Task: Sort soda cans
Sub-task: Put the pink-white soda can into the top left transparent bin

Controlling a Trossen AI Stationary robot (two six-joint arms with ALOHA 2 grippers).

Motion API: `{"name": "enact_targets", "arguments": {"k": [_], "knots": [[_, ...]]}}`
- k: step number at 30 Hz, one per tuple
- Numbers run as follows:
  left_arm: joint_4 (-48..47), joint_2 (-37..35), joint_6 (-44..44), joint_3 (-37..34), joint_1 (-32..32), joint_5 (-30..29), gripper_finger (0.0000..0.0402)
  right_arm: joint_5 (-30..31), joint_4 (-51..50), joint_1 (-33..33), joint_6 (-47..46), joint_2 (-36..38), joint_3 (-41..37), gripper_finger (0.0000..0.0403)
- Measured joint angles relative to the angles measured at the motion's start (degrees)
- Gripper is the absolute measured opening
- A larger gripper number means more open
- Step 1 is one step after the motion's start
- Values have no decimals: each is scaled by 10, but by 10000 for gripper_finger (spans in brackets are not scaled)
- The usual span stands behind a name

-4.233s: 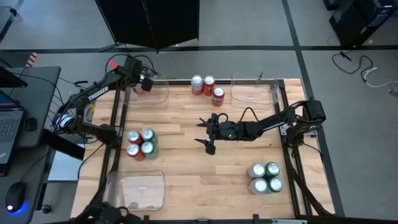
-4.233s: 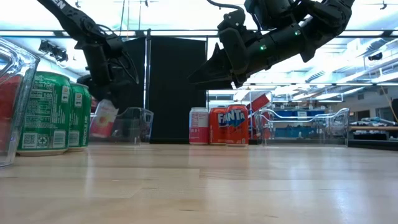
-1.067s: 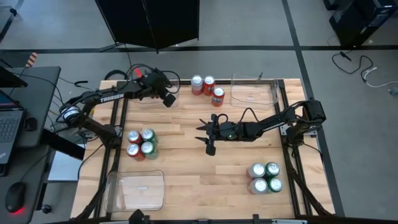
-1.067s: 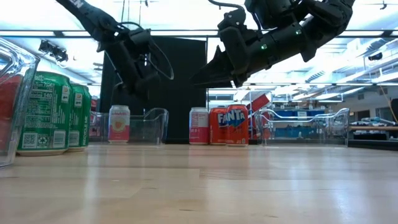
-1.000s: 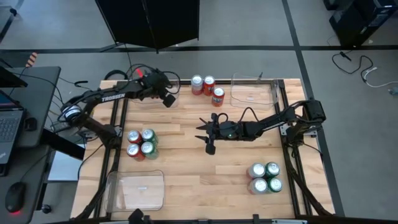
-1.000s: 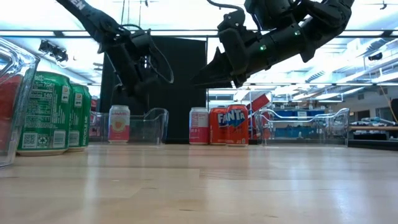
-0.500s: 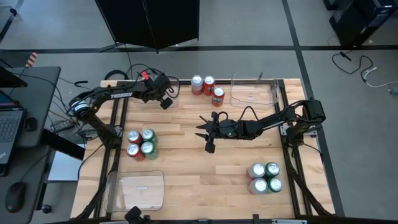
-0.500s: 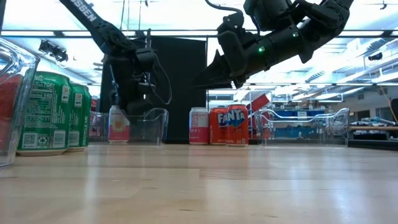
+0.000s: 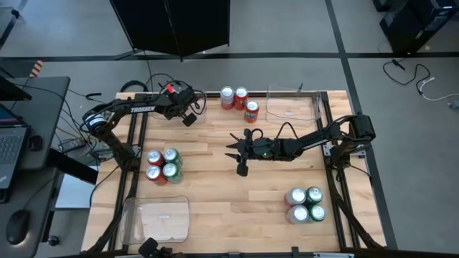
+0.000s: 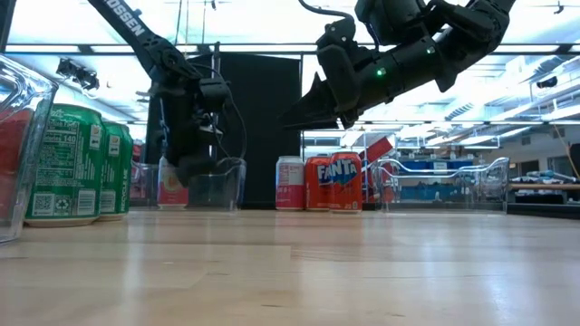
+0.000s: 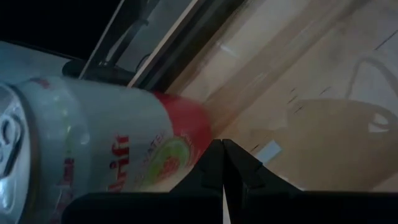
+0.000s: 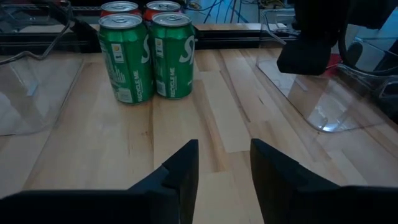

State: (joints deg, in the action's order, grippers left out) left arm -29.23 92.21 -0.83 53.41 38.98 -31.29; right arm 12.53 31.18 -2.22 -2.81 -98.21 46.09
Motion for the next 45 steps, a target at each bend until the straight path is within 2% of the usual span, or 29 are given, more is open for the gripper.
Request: {"name": "enact_targets", "arguments": {"k": [6, 11, 17, 19, 30, 45], "knots": [[-28, -1, -10, 0, -1, -37, 0, 0, 0, 0, 0, 0, 0, 130], [-41, -1, -14, 0, -1, -46, 0, 0, 0, 0, 0, 0, 0, 130], [10, -3, -22, -1, -14, 1, 0, 0, 0, 0, 0, 0, 0, 130], [35, -3, -21, -1, -16, -4, 0, 0, 0, 0, 0, 0, 0, 131], [52, -1, 24, 0, 3, -17, 0, 0, 5, 0, 4, 0, 0, 130], [0, -3, -6, 2, 6, -80, 0, 0, 0, 0, 5, 0, 0, 131]]}}
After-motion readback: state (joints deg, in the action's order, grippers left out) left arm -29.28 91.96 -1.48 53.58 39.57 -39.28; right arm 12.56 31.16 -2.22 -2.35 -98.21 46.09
